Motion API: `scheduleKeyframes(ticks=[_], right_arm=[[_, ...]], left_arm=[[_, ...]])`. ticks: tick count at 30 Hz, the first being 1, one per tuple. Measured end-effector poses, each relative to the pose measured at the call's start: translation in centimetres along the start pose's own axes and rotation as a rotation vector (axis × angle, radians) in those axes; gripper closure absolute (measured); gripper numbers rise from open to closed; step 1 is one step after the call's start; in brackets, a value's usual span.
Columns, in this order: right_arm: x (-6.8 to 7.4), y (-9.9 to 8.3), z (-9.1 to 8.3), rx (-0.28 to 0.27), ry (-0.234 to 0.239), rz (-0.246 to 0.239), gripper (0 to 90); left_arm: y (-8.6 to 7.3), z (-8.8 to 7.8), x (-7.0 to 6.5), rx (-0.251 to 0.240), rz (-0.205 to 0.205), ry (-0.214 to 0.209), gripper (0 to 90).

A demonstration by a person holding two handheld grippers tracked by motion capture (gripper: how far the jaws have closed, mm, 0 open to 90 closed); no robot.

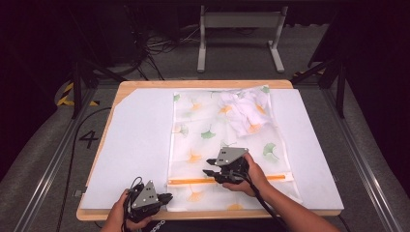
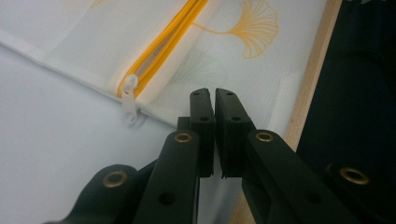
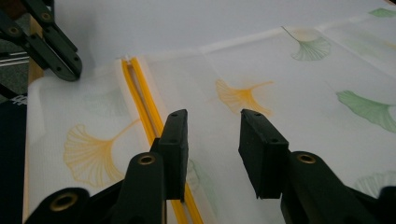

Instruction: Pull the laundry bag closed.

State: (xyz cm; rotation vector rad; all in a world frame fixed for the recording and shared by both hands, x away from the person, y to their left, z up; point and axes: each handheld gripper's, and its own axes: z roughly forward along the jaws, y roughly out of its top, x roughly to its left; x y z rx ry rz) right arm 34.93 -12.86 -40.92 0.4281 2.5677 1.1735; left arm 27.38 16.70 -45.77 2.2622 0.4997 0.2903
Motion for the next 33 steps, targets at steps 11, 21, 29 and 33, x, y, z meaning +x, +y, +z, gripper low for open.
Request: scheduleKeyframes(ticks=[11, 21, 29, 33], right_arm=[[1.7, 1.9, 3.4, 0.004, 0.083, -0.050, 68.6], [3.6, 4.4, 6.4, 0.013, 0.150, -0.122, 70.5], [5.2, 6.6, 9.1, 0.076, 0.232, -0.128, 62.9], [5.4, 6.9, 10.5, 0.119, 0.246, -0.131, 62.5]], left_arm=[[-0.2, 0.1, 0.4, -0.005, -0.005, -0.004, 87.3], [-0.3, 0.1, 0.5, -0.010, -0.005, -0.011, 88.0], [-0.3, 0.1, 0.4, -0.008, 0.000, 0.000, 88.1], [-0.4, 0.1, 0.6, -0.015, -0.009, -0.013, 88.1]])
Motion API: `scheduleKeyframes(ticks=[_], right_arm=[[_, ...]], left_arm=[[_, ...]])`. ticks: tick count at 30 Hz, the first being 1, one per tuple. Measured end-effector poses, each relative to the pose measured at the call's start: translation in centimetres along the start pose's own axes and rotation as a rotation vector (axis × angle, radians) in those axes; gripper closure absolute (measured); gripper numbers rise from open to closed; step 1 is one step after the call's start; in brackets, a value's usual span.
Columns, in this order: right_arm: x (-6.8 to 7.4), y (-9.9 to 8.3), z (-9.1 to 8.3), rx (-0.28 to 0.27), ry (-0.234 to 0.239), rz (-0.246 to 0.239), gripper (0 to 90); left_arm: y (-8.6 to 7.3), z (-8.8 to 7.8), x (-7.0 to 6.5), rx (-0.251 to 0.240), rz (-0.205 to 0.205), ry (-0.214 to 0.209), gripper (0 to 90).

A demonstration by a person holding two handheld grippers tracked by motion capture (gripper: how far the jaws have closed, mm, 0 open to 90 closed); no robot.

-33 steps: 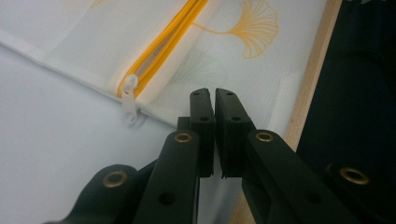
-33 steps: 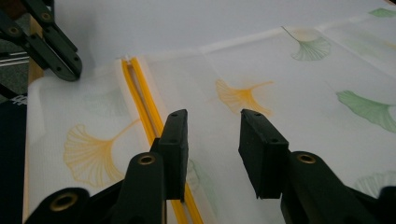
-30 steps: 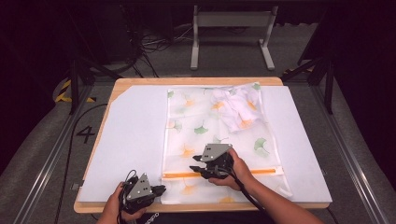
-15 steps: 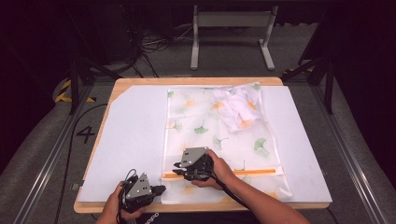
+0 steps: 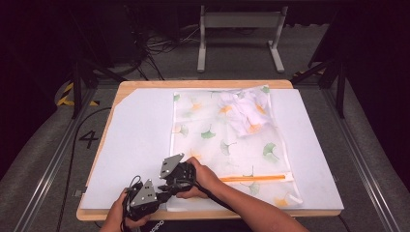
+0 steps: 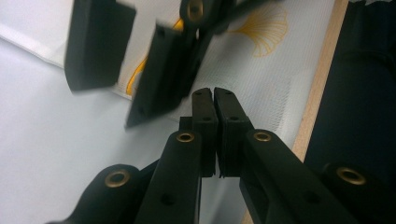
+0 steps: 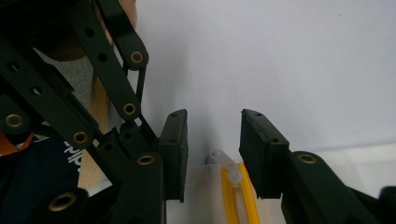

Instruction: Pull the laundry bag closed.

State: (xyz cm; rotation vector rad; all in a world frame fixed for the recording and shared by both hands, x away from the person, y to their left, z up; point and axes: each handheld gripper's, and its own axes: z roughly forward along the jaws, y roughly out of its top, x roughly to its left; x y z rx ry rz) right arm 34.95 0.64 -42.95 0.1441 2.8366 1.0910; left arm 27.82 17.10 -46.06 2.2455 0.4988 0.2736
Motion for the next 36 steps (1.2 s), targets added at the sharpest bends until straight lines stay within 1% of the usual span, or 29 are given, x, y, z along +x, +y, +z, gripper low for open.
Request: scheduleKeyframes(ticks=[3, 5, 7, 9, 11, 13, 16, 18, 19, 20, 21, 28, 29, 31, 36], right_arm=[[-0.3, 0.0, 1.0, 0.051, -0.007, -0.006, 65.9], [-0.5, -0.1, 1.3, 0.063, -0.012, -0.006, 69.2], [-0.7, -0.1, 1.3, 0.059, -0.014, -0.005, 77.0], [-0.8, -0.2, 1.1, 0.047, 0.003, -0.001, 82.0], [-0.9, -0.2, 0.8, 0.040, -0.005, 0.000, 83.1], [-1.1, -0.4, 0.3, 0.023, 0.009, 0.015, 83.4], [-1.2, -0.6, -0.2, 0.002, 0.014, 0.031, 83.5], [-1.2, -0.7, -0.3, 0.002, 0.011, 0.029, 83.5], [-1.2, -1.0, -0.6, -0.019, 0.009, 0.052, 82.8], [-1.2, -1.0, -0.6, -0.019, 0.009, 0.052, 82.8], [-1.3, -1.1, -0.9, -0.033, 0.010, 0.057, 82.5], [-1.4, -1.6, -1.6, -0.043, 0.009, 0.065, 83.0], [-1.3, -1.7, -1.8, -0.044, 0.001, 0.064, 82.8], [-1.4, -2.0, -2.2, -0.048, 0.000, 0.072, 82.6], [-1.5, -3.0, -2.4, -0.019, 0.003, 0.079, 83.1]], left_arm=[[0.0, 0.0, 0.0, -0.001, -0.002, -0.003, 88.1], [0.0, 0.0, 0.1, -0.001, -0.003, -0.004, 88.2], [0.0, 0.0, 0.1, -0.001, -0.004, -0.005, 88.2], [-0.1, 0.0, 0.1, -0.003, -0.005, -0.006, 88.2], [-0.1, 0.0, 0.1, -0.004, -0.007, -0.008, 88.2], [-0.1, 0.0, 0.2, -0.002, -0.009, -0.008, 88.2], [-0.1, 0.0, 0.1, -0.003, -0.008, -0.007, 88.2], [-0.1, 0.0, 0.1, -0.002, -0.011, -0.007, 88.2], [-0.1, 0.0, 0.1, -0.002, -0.011, -0.007, 88.3], [-0.1, 0.0, 0.1, -0.002, -0.011, -0.007, 88.3], [-0.1, 0.0, 0.2, -0.002, -0.015, -0.009, 88.3], [-0.1, 0.0, 0.2, -0.004, -0.020, -0.009, 88.3], [-0.1, 0.0, 0.2, -0.006, -0.021, -0.010, 88.3], [-0.1, 0.0, 0.2, -0.004, -0.020, -0.009, 88.3], [-0.1, 0.0, 0.2, -0.002, -0.021, -0.009, 88.3]])
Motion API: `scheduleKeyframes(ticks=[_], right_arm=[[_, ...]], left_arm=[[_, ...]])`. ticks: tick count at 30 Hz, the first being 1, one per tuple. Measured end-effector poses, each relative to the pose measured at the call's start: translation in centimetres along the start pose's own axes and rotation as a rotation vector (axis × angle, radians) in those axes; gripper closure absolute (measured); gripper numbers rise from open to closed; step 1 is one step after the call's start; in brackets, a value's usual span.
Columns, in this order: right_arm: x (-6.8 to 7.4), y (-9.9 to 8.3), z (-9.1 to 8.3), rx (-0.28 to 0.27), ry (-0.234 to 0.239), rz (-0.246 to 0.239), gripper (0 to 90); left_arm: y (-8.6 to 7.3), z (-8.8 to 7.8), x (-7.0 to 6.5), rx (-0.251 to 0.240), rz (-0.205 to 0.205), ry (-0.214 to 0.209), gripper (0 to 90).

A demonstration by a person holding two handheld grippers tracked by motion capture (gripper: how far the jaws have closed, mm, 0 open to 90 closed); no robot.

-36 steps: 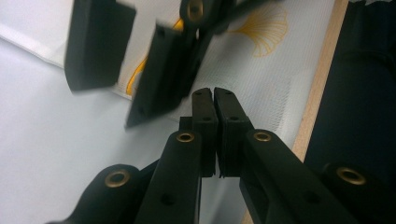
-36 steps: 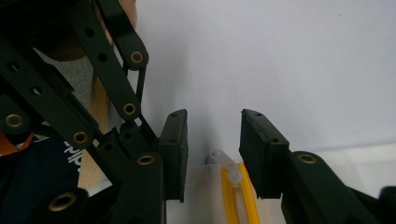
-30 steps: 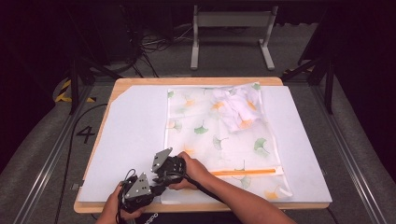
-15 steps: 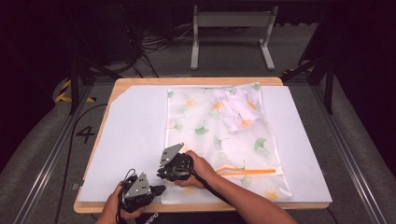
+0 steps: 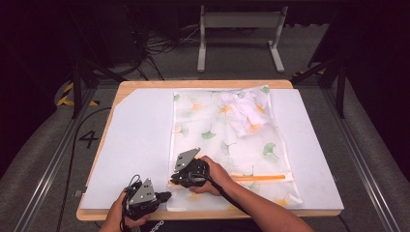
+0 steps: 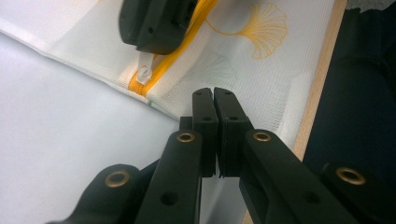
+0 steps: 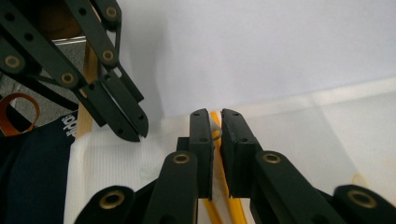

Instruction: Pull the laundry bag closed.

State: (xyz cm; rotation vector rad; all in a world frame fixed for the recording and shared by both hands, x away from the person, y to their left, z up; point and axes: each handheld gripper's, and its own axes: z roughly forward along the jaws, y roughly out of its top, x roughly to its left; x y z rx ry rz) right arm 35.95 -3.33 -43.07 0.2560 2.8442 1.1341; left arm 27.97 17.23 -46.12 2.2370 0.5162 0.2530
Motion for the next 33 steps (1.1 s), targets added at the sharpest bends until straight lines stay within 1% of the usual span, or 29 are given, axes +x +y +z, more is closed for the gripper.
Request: scheduleKeyframes(ticks=[3, 5, 8, 9, 10, 11, 12, 13, 15, 17, 19, 20, 22, 24, 25, 28, 29, 30, 32, 33], right_arm=[[0.1, -0.2, 0.1, 0.013, 0.002, -0.011, 83.1], [0.1, -0.4, 0.0, 0.015, 0.004, -0.002, 81.9], [0.1, -0.4, 0.0, 0.022, 0.008, -0.008, 80.6], [0.1, -0.3, 0.1, 0.037, 0.010, -0.019, 77.1], [0.1, -0.3, 0.1, 0.037, 0.010, -0.019, 77.1], [0.2, -0.2, 0.3, 0.061, 0.009, -0.034, 75.0], [0.2, -0.1, 0.4, 0.071, 0.006, -0.042, 72.6], [0.2, -0.1, 0.4, 0.071, 0.006, -0.042, 72.6], [0.1, 0.2, 0.6, 0.101, 0.005, -0.048, 69.5], [-0.1, 0.6, 0.8, 0.122, 0.006, -0.044, 68.5], [-0.1, 0.7, 0.8, 0.125, 0.011, -0.048, 67.3], [-0.1, 0.8, 0.9, 0.129, 0.012, -0.051, 65.3], [-0.1, 1.1, 1.0, 0.139, 0.009, -0.067, 66.1], [-0.1, 1.4, 1.2, 0.152, 0.016, -0.064, 71.3], [-0.1, 1.4, 1.2, 0.152, 0.016, -0.064, 71.3], [0.0, 1.5, 1.4, 0.167, 0.001, -0.066, 75.0], [0.0, 1.6, 1.4, 0.170, 0.002, -0.066, 78.5], [-0.1, 1.6, 1.4, 0.190, 0.016, -0.057, 81.8], [0.1, 1.7, 1.4, 0.197, 0.009, -0.069, 83.1], [0.1, 1.8, 1.4, 0.204, 0.002, -0.082, 83.3]], left_arm=[[0.0, 0.0, 0.0, -0.002, -0.002, 0.000, 88.3], [0.0, 0.0, 0.0, 0.000, -0.002, 0.001, 88.2], [0.1, 0.0, -0.1, 0.001, -0.001, 0.004, 88.2], [0.1, 0.0, 0.0, 0.001, -0.002, 0.002, 88.1], [0.1, 0.0, 0.0, 0.001, -0.002, 0.002, 88.1], [0.1, 0.0, 0.0, 0.002, -0.002, 0.003, 88.1], [0.1, 0.0, 0.0, 0.002, -0.002, 0.003, 88.0], [0.1, 0.0, 0.0, 0.003, -0.001, 0.004, 88.0], [0.1, 0.0, 0.0, 0.003, 0.000, 0.003, 88.0], [0.1, 0.0, 0.0, 0.002, -0.002, 0.000, 88.0], [0.1, 0.0, 0.0, 0.002, -0.002, -0.001, 88.0], [0.1, 0.0, 0.0, 0.002, -0.003, -0.002, 88.0], [0.1, 0.0, 0.0, 0.002, -0.003, -0.001, 88.1], [0.1, 0.0, 0.0, 0.002, -0.002, -0.002, 88.0], [0.1, 0.0, 0.0, 0.002, -0.002, -0.003, 88.0], [0.1, 0.0, 0.1, 0.004, 0.000, -0.002, 88.0], [0.1, 0.0, 0.1, 0.004, 0.000, -0.002, 88.1], [0.1, 0.0, 0.1, 0.003, 0.001, -0.002, 87.9], [0.1, 0.0, 0.1, 0.004, -0.001, -0.005, 87.7], [0.1, 0.0, 0.2, 0.004, -0.004, -0.004, 87.5]])
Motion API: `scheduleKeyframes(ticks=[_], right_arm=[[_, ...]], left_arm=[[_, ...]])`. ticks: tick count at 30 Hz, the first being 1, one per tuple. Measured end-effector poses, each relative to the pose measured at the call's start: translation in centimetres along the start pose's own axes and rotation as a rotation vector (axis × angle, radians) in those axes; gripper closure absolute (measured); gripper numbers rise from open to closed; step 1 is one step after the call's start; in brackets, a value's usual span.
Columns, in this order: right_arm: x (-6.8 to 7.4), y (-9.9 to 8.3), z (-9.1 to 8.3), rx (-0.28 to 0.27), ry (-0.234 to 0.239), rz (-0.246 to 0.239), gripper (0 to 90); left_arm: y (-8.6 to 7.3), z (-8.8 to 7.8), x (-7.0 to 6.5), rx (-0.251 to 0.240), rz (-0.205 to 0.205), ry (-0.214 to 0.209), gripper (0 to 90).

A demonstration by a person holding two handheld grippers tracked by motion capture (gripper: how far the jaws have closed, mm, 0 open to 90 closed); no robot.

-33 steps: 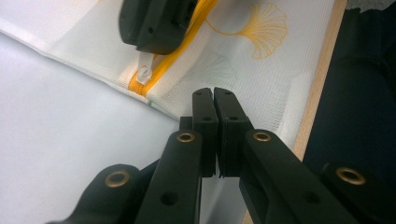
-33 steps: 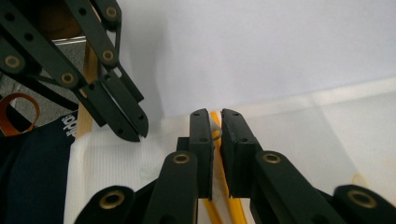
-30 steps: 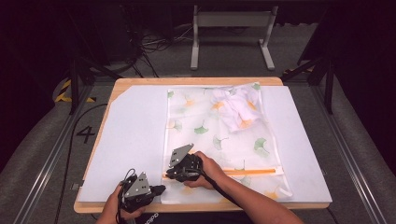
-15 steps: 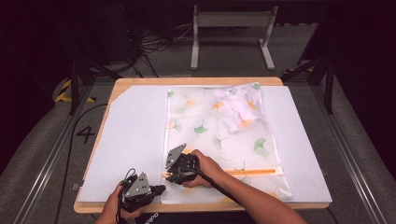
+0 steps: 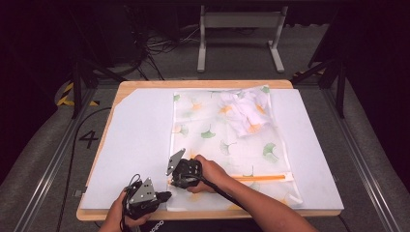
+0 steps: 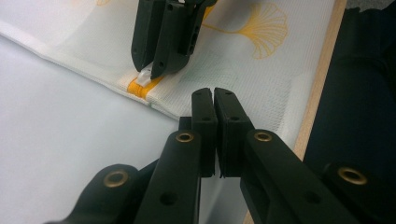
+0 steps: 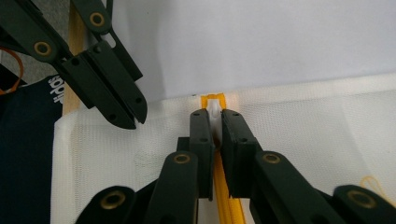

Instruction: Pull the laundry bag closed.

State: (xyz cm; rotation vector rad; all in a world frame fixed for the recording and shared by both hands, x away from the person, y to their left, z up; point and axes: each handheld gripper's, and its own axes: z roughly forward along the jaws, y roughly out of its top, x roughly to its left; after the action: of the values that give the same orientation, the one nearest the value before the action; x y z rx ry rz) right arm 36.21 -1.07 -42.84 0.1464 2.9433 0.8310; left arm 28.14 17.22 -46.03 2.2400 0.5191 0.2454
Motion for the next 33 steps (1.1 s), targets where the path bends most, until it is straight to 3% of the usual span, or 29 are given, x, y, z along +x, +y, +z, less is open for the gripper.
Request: scheduleKeyframes(ticks=[4, 11, 18, 21, 33], right_arm=[[0.0, 0.2, 0.0, 0.017, 0.005, 0.013, 83.6], [0.4, 0.6, -0.1, 0.057, -0.017, -0.027, 84.1], [0.6, 0.6, -0.2, 0.069, -0.029, -0.041, 84.2], [0.8, 0.6, -0.2, 0.077, -0.035, -0.047, 84.3], [1.0, 0.2, -0.4, 0.076, -0.052, -0.054, 84.5]], left_arm=[[0.1, 0.0, 0.0, 0.002, 0.003, 0.015, 84.6], [1.0, 0.4, 0.7, 0.010, 0.028, 0.068, 81.9], [1.0, 0.8, 1.1, 0.026, 0.041, 0.070, 86.6], [0.9, 0.8, 1.2, 0.021, 0.017, 0.063, 90.0], [0.9, 0.8, 1.2, 0.024, -0.002, 0.068, 90.0]])
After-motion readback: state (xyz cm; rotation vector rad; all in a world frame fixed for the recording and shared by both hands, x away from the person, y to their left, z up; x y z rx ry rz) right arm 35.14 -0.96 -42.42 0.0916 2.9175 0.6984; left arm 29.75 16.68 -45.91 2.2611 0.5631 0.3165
